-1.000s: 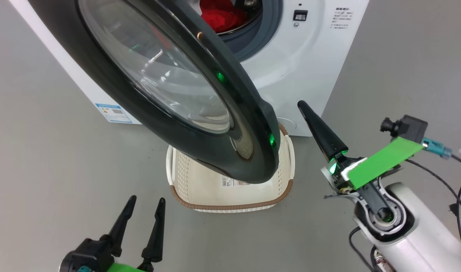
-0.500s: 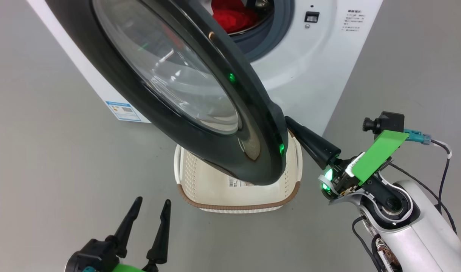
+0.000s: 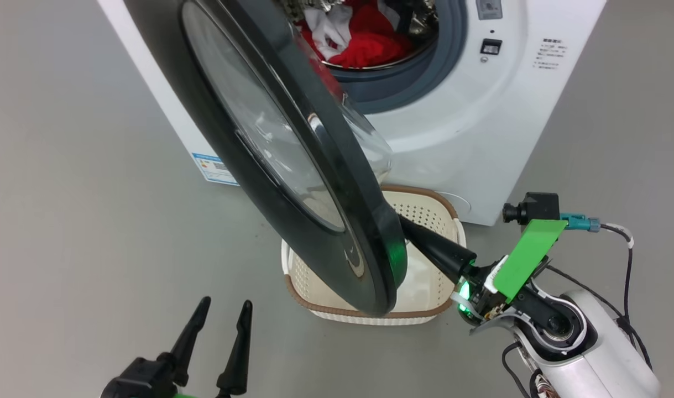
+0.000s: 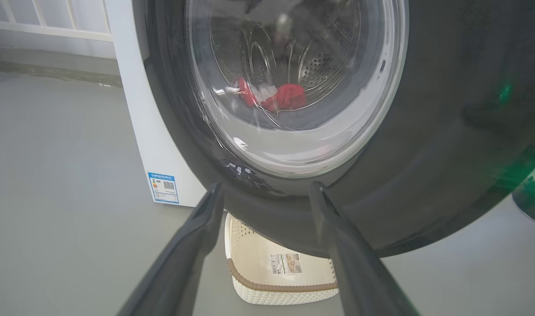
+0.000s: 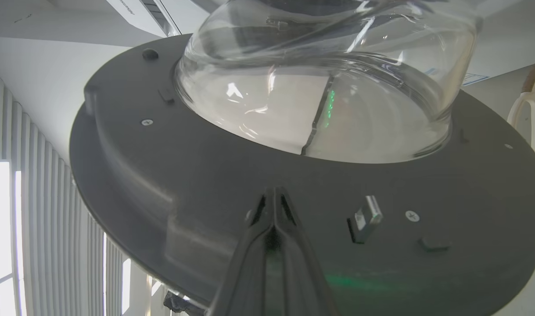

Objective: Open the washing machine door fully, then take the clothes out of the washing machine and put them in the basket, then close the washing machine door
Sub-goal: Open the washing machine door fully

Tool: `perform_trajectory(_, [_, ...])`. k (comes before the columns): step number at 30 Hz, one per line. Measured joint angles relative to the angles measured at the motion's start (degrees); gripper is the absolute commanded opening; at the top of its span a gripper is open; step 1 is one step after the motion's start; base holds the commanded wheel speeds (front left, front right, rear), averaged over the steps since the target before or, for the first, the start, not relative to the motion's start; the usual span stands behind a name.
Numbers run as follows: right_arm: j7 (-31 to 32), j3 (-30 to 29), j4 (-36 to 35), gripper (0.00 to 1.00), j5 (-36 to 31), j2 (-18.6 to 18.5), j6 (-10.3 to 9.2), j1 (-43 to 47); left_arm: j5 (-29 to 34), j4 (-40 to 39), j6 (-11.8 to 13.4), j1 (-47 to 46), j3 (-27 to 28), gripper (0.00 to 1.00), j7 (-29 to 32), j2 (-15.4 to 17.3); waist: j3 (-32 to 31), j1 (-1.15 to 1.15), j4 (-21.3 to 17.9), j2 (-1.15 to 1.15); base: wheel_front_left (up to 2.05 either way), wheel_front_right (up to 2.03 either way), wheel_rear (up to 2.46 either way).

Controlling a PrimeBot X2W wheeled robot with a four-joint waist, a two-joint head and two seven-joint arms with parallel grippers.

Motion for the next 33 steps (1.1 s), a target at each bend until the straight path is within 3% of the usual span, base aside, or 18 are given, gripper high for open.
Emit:
perform_trajectory(18, [1.72, 3.76, -0.66, 0.00, -0.90, 0.47, 0.00, 2.51, -0.03, -0.36, 0.52, 3.24, -0.03, 1.00, 0.00, 0.02, -3.25, 0.00, 7.61, 0.00, 0.00, 0.00, 0.00])
perform_trajectory(33, [-0.40, 9.67, -1.05, 0.00, 1.93, 0.43, 0.00, 2.50, 0.03, -1.24, 1.52, 4.59, 0.34, 1.00, 0.00, 0.04, -5.48, 0.00, 13.92, 0.00, 0.00, 0.00, 0.00])
